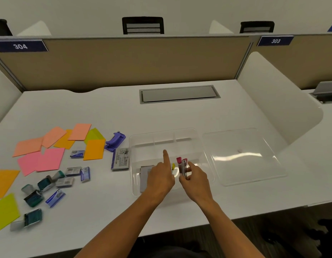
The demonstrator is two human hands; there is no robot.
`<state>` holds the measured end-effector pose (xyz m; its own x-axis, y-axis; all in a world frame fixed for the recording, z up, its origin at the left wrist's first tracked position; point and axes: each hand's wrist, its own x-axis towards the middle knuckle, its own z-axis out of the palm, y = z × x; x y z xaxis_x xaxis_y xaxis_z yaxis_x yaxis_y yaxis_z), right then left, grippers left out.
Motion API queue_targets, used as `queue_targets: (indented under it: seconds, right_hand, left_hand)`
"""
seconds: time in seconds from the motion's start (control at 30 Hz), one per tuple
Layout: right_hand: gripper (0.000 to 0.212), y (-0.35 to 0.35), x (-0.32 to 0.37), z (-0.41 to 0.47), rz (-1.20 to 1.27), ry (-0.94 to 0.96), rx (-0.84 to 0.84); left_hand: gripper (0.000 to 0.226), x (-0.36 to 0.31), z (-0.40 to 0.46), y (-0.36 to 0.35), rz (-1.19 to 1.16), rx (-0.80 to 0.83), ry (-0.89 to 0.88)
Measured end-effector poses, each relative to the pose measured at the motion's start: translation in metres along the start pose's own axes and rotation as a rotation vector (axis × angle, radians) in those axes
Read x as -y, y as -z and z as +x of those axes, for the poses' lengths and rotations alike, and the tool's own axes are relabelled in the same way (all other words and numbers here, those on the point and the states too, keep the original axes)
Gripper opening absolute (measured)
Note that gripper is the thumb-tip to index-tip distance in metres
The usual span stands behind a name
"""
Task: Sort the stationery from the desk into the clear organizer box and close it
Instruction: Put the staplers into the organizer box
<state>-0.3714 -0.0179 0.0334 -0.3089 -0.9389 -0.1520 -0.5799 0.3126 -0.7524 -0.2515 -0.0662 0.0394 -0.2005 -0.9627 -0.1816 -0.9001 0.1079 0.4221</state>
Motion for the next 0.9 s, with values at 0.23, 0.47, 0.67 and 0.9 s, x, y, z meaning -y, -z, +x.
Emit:
queue_targets:
  seconds: [0.23, 0.47, 0.67, 0.9]
  right_hand:
    - [0.035, -0.003, 0.000, 0.000, -0.056, 0.028, 0.022]
    - [0.035, -0.012, 0.003, 0.003, -0.245, 0.081, 0.032]
    - [0.056, -0.023, 0.012, 0.003, -0.364, 0.101, 0.121]
    - [0.047, -0.037, 0.026, 0.010, -0.497, 0.062, 0.092]
  left_hand:
    - [0.101, 0.001, -0.003, 0.004, 0.026, 0.017, -0.010]
    - [0.091, 0.007, -0.004, 0.007, -0.124, 0.006, 0.032]
    - [0.075, 0.009, -0.012, 0.006, -0.305, -0.038, 0.081]
    - [0.071, 0.013, -0.012, 0.003, -0.303, -0.019, 0.090]
